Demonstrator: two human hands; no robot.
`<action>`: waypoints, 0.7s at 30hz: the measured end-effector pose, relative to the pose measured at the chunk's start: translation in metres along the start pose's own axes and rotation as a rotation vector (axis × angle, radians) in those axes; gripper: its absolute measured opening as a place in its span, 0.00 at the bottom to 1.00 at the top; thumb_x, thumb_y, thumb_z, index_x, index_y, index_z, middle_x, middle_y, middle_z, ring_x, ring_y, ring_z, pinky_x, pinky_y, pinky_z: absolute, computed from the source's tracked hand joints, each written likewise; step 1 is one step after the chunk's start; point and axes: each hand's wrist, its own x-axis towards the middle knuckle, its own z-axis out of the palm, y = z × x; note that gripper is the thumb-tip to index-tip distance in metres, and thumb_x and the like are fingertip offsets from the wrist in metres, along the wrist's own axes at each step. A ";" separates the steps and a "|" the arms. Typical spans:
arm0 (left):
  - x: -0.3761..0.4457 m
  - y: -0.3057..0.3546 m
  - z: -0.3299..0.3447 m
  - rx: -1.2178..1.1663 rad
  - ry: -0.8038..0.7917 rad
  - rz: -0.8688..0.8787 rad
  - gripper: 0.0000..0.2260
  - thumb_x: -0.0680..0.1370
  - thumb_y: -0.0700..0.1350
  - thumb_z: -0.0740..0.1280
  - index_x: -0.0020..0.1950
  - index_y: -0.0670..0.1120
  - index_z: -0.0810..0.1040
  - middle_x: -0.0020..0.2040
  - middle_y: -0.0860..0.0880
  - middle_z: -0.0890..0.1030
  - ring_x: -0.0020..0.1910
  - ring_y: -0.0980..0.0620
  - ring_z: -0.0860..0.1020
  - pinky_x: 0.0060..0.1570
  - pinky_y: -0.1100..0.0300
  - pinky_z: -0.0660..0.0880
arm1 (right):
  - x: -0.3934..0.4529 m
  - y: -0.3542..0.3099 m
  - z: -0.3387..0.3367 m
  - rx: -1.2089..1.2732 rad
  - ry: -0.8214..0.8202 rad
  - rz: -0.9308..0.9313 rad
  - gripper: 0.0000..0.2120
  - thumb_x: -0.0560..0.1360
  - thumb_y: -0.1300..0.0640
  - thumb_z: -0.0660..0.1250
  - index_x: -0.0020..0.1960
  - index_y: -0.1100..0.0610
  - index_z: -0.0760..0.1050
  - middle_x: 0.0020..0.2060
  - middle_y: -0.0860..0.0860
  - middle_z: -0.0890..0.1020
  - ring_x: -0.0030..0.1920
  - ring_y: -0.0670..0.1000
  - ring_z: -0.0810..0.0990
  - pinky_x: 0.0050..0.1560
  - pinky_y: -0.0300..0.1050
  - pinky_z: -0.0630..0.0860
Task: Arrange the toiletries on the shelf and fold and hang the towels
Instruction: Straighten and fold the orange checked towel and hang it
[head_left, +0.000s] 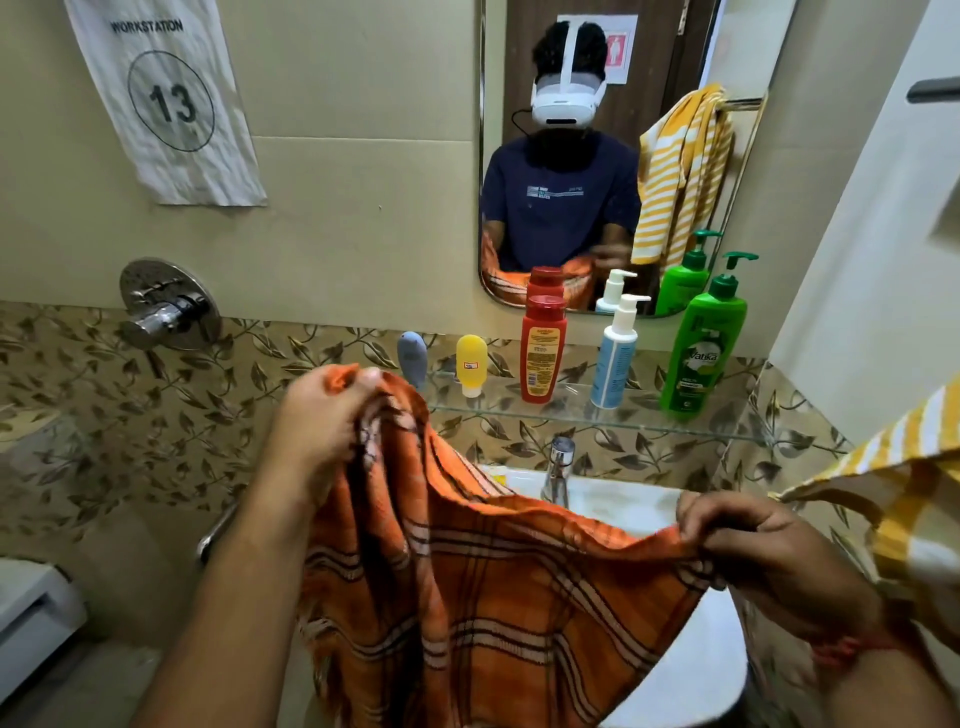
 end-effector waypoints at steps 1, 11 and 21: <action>-0.005 0.007 0.006 0.128 -0.134 0.056 0.06 0.79 0.51 0.70 0.47 0.49 0.81 0.41 0.51 0.85 0.44 0.49 0.84 0.40 0.57 0.76 | 0.001 -0.012 0.011 0.145 -0.163 -0.056 0.15 0.67 0.58 0.78 0.43 0.70 0.79 0.38 0.61 0.76 0.33 0.55 0.78 0.31 0.42 0.75; -0.045 0.038 0.058 -0.032 -0.403 0.262 0.34 0.63 0.80 0.55 0.54 0.58 0.79 0.42 0.63 0.81 0.40 0.63 0.80 0.37 0.66 0.74 | 0.034 -0.069 0.116 -0.387 -0.030 -0.296 0.08 0.74 0.67 0.70 0.46 0.57 0.84 0.41 0.53 0.85 0.42 0.52 0.85 0.44 0.44 0.83; -0.064 0.050 0.059 -0.119 -0.510 0.439 0.26 0.74 0.64 0.49 0.59 0.52 0.77 0.45 0.53 0.83 0.43 0.54 0.83 0.40 0.60 0.79 | 0.047 -0.057 0.145 -0.637 0.115 -0.439 0.05 0.74 0.57 0.74 0.41 0.49 0.81 0.52 0.43 0.76 0.58 0.44 0.77 0.55 0.35 0.75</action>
